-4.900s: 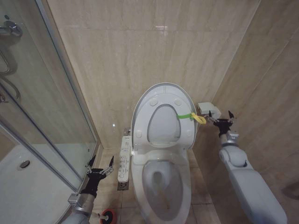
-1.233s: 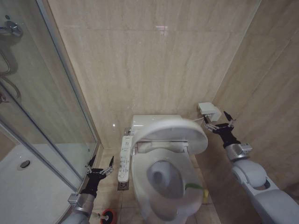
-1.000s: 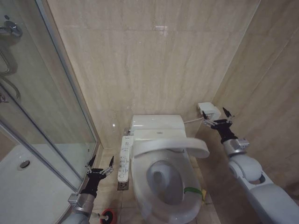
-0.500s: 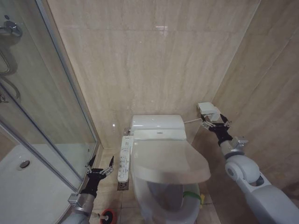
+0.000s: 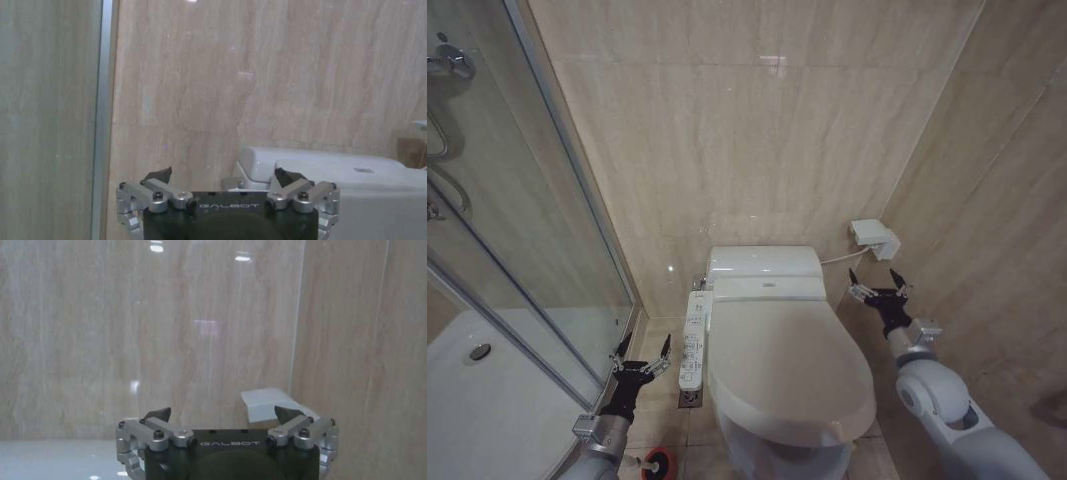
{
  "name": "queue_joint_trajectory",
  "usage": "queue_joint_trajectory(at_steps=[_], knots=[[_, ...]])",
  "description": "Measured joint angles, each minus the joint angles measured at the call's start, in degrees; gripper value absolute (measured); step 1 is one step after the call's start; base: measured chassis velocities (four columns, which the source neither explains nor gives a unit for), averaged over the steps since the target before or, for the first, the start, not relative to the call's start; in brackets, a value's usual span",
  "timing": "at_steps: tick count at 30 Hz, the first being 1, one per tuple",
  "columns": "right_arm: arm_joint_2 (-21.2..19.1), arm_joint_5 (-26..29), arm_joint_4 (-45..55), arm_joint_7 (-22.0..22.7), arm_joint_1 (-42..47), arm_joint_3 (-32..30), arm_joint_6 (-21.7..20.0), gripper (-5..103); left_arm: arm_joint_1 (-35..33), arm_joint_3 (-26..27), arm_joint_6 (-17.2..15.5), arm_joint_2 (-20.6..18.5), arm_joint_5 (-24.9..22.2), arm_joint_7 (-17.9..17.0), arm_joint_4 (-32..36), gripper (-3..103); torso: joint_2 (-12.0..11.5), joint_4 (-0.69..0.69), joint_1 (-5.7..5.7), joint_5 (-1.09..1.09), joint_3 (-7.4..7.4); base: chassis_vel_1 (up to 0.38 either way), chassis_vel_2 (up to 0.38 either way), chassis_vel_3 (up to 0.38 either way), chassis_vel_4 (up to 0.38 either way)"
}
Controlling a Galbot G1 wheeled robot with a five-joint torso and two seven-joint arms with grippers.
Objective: Open the toilet lid, clean the toilet bowl with a toilet brush, close the toilet lid, and flush.
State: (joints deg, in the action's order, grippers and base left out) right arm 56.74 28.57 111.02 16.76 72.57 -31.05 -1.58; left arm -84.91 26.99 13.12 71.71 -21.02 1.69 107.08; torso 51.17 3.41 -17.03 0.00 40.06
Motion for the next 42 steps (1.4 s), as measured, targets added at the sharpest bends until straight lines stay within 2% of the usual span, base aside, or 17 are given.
queue_joint_trajectory(at_steps=[8, 11, 22, 42], knots=[[1.6, -2.5, 0.9, -1.0, 5.3, -2.4, 2.5, 100, 0.0, 0.0, 0.0, 0.0, 0.0, 0.0, 0.0, 100, 0.0, 0.0, 0.0, 0.0, 0.0, 0.0, 0.0, 0.0, 0.0], [3.3, -5.1, 1.4, -0.9, 7.4, -3.1, 3.3, 100, 0.0, 0.0, 0.0, 0.0, 0.0, 0.0, 0.0, 100, 0.0, 0.0, 0.0, 0.0, 0.0, 0.0, 0.0, 0.0, 0.0], [7.5, -8.8, 1.4, -1.1, 12.3, -3.9, 4.9, 100, 0.0, 0.0, 0.0, 0.0, 0.0, 0.0, 0.0, 100, 0.0, 0.0, 0.0, 0.0, 0.0, 0.0, 0.0, 0.0, 0.0], [9.5, -8.0, 1.1, -2.2, 15.8, -3.6, 7.7, 100, 0.0, 0.0, 0.0, 0.0, 0.0, 0.0, 0.0, 100, 0.0, 0.0, 0.0, 0.0, 0.0, 0.0, 0.0, 0.0, 0.0]])
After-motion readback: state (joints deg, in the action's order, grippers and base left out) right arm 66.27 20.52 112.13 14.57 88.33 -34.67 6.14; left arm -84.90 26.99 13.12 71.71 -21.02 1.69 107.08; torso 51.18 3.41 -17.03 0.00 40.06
